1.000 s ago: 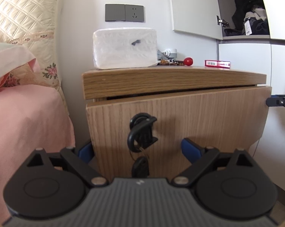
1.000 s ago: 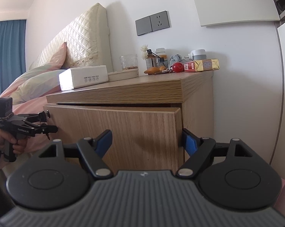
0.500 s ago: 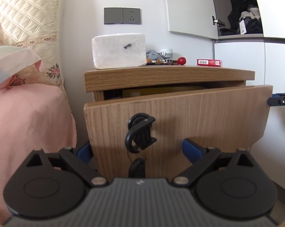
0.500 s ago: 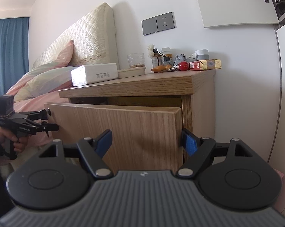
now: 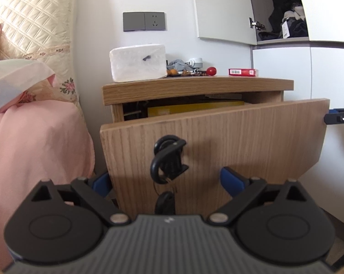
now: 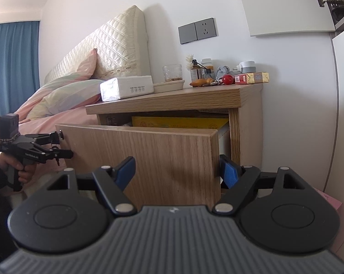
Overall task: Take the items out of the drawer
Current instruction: 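Pull the drawer open by its knob with the left gripper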
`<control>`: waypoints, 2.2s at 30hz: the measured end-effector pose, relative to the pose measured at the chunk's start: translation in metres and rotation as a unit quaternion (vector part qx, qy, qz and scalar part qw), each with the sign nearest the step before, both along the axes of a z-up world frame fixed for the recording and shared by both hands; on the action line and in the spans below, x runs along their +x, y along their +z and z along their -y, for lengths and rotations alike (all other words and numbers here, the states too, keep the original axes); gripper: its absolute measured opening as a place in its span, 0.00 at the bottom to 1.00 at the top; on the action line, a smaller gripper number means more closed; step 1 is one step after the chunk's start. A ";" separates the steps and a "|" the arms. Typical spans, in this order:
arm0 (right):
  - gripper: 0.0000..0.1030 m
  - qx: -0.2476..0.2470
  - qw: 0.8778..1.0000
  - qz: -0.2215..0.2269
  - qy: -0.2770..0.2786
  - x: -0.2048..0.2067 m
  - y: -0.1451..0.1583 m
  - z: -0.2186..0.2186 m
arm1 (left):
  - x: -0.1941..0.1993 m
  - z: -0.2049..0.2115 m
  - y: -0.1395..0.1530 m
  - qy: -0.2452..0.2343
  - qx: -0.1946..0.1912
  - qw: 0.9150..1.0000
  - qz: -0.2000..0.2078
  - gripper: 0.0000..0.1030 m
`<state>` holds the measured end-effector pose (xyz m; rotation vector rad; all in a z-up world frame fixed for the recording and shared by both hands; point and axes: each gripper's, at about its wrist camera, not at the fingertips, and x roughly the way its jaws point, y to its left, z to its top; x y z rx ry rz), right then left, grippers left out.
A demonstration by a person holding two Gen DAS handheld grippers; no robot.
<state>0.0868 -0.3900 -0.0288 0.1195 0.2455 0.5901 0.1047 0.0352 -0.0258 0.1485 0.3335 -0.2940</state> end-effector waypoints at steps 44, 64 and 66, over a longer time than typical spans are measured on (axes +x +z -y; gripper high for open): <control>0.78 -0.020 0.999 -0.020 -0.028 -0.079 0.015 -0.002 | -0.082 0.004 0.006 0.024 -0.006 1.000 0.001 0.94; 0.78 -0.011 0.990 0.005 -0.137 -0.119 0.044 -0.053 | -0.135 0.032 0.038 0.075 -0.020 0.997 0.022 0.95; 0.78 -0.015 0.991 0.009 -0.135 -0.122 0.047 -0.063 | -0.137 0.037 0.042 0.077 -0.016 0.997 0.023 0.96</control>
